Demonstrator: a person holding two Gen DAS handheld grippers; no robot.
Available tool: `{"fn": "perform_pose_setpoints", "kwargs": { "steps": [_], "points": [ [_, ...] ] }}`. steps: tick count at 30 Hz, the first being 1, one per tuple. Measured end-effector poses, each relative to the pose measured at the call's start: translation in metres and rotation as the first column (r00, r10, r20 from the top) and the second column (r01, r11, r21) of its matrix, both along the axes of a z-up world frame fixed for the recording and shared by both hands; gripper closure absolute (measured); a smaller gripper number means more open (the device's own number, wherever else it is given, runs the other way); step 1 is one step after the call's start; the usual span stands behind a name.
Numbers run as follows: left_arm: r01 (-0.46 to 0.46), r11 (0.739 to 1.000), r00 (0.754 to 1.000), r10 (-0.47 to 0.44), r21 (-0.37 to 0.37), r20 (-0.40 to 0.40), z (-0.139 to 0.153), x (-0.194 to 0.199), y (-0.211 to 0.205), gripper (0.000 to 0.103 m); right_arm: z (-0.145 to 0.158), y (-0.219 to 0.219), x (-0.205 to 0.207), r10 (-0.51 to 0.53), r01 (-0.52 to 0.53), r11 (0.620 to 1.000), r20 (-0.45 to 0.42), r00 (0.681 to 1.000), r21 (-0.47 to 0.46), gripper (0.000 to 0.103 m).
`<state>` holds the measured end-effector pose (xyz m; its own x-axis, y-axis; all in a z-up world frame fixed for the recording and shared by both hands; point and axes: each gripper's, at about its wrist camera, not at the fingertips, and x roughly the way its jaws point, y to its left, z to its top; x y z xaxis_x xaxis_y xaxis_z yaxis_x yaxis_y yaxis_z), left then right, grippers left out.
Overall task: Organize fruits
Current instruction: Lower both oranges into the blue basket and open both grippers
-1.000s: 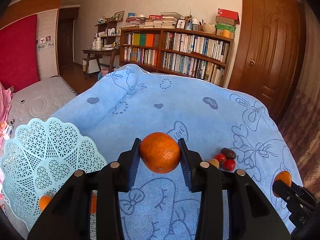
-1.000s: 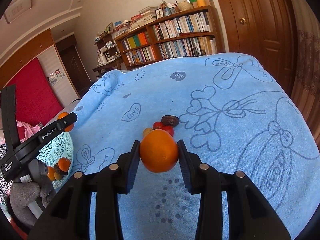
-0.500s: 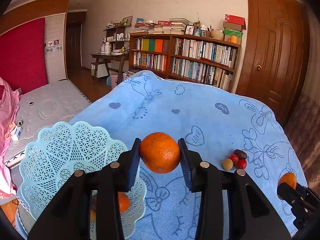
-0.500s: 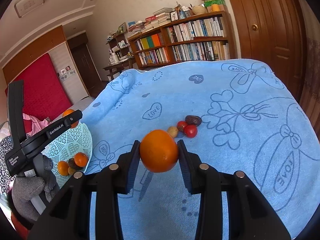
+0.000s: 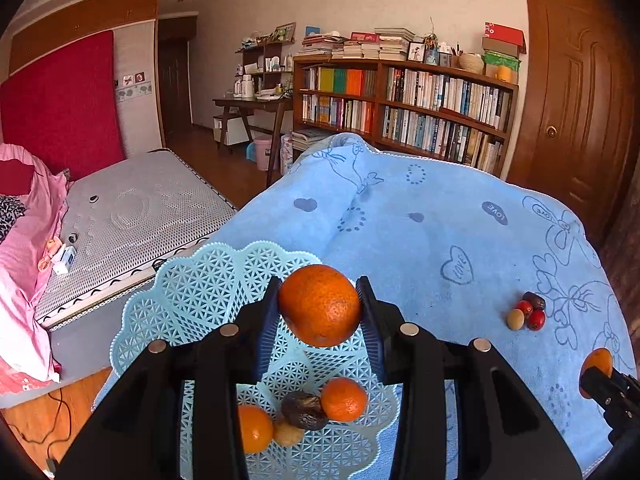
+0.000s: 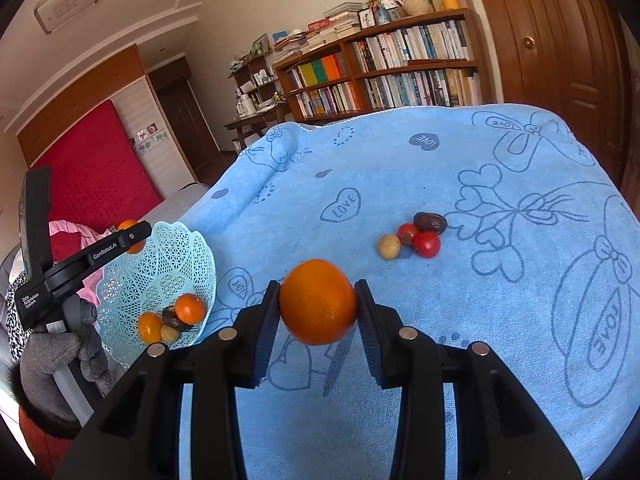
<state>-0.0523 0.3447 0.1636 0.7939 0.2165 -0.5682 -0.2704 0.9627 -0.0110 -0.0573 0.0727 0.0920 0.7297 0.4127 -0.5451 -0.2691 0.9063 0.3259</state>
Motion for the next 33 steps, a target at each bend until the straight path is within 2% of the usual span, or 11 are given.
{"fn": "perform_pose_setpoints", "kwargs": {
  "steps": [7,10,12,13,15,16,28,33],
  "points": [
    [-0.022,1.000,0.998,0.022,-0.005,-0.055,-0.018,-0.001,0.024,0.064,0.000,0.015,0.000,0.031,-0.031,0.999,-0.004,1.000,-0.015,0.065],
    [-0.044,0.998,0.996,0.041,-0.034,-0.082,-0.027,-0.001,0.039,0.064,-0.001,0.023,0.000,0.045,-0.045,0.999,-0.013,0.999,-0.020,0.065],
    [-0.057,0.997,0.994,0.053,-0.050,-0.091,-0.030,-0.003,0.047,0.060,-0.002,0.029,0.001,0.059,-0.059,0.998,-0.023,0.998,-0.019,0.065],
    [-0.059,0.997,0.995,0.055,-0.051,-0.086,-0.029,-0.004,0.049,0.056,-0.003,0.032,0.002,0.066,-0.067,0.998,-0.028,0.997,-0.019,0.065],
    [-0.063,0.998,0.996,0.060,-0.032,-0.065,-0.024,-0.008,0.052,0.034,-0.003,0.040,0.002,0.082,-0.083,0.996,-0.033,0.996,-0.027,0.065],
    [-0.063,0.998,0.997,0.061,-0.022,-0.046,-0.020,-0.011,0.053,0.031,-0.003,0.045,0.002,0.090,-0.091,0.995,-0.031,0.995,-0.035,0.065],
    [-0.106,0.994,0.992,0.105,0.011,0.071,0.020,-0.036,0.075,0.020,0.002,0.109,0.013,0.216,-0.219,0.971,-0.042,0.975,-0.095,0.065],
    [-0.118,0.993,0.986,0.114,0.029,0.125,0.035,-0.047,0.077,0.008,0.007,0.144,0.028,0.272,-0.277,0.957,-0.056,0.961,-0.088,0.065]
  ]
}}
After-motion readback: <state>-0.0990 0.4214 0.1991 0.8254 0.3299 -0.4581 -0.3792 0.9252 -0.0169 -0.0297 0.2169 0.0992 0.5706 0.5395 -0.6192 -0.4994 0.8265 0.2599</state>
